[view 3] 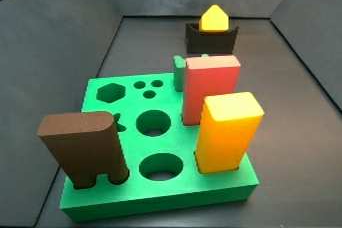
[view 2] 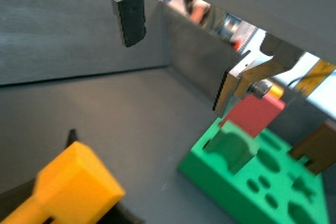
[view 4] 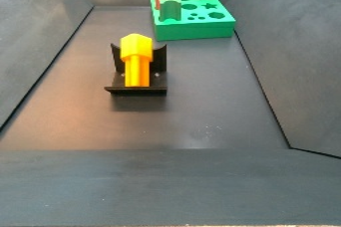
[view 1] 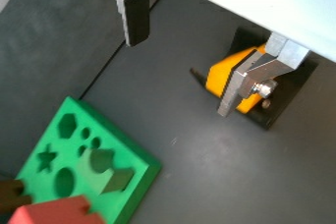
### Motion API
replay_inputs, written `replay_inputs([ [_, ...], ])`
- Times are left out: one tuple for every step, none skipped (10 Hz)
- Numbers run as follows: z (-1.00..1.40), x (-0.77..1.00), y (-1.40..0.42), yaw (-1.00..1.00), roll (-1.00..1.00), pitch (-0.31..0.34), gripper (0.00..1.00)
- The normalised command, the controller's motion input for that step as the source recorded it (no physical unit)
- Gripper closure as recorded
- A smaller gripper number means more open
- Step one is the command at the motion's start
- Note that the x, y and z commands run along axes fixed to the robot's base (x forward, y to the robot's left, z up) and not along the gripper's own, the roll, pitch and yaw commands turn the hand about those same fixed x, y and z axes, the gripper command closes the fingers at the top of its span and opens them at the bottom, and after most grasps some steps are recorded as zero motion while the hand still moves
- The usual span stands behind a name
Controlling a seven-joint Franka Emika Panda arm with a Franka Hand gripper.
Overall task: Pick up the 3 prong object. Move up. Rotate the 3 prong object. Place the 3 prong object on the fixture. Regrasp the 3 prong object. Move to above the board. Insert the 3 prong object.
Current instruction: Regrasp the 3 prong object.
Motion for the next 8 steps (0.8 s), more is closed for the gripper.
replay_inputs([
  [0.01, -0.02, -0.03, 0.01, 1.0, 0.042, 0.0],
  [0.01, -0.02, -0.04, 0.01, 1.0, 0.039, 0.0],
  [0.02, -0.03, -0.03, 0.01, 1.0, 0.035, 0.0],
  [0.01, -0.03, -0.03, 0.01, 1.0, 0.031, 0.0],
  [0.0, -0.03, -0.02, 0.01, 1.0, 0.023, 0.0],
  [0.0, -0.03, -0.02, 0.02, 1.0, 0.019, 0.0],
  [0.01, -0.03, -0.02, 0.02, 1.0, 0.014, 0.0],
  [0.01, -0.02, -0.02, 0.02, 1.0, 0.008, 0.0],
])
